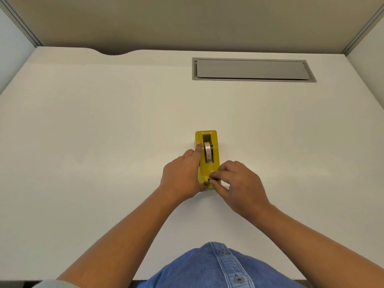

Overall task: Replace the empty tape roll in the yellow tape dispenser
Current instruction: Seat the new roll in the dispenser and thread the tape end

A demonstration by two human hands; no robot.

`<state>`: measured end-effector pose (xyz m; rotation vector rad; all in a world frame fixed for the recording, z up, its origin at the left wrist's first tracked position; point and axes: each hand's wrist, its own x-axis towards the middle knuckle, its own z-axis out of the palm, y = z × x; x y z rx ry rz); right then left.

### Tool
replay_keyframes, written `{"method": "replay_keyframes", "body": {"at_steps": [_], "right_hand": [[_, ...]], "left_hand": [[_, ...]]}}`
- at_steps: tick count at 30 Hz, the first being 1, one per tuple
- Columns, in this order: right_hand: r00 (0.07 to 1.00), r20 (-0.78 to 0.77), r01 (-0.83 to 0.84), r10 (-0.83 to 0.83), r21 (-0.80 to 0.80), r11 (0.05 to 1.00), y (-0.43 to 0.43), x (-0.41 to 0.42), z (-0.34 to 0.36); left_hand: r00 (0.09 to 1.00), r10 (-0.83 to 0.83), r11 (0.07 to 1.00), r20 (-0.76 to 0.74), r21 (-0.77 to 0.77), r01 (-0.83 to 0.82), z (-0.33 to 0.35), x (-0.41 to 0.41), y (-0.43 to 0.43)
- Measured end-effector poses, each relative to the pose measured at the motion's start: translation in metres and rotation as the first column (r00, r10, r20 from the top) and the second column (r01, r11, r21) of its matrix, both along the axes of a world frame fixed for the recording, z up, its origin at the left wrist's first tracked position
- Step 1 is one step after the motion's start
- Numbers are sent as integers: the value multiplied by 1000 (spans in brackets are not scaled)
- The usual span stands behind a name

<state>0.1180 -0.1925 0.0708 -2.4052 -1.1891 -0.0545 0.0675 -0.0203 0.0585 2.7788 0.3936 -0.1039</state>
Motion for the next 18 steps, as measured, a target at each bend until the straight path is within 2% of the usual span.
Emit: {"method": "replay_keyframes", "body": {"at_steps": [11,18], "right_hand": [[991,45,-128,125,70,989,-3,15,-17],[988,103,-123,113,97,988,-4,13,-24]], "left_hand": [[1000,-1,1000,-16,-28,0,2,0,1],[1000,0,1000,-15,-26,0,2,0,1]]}}
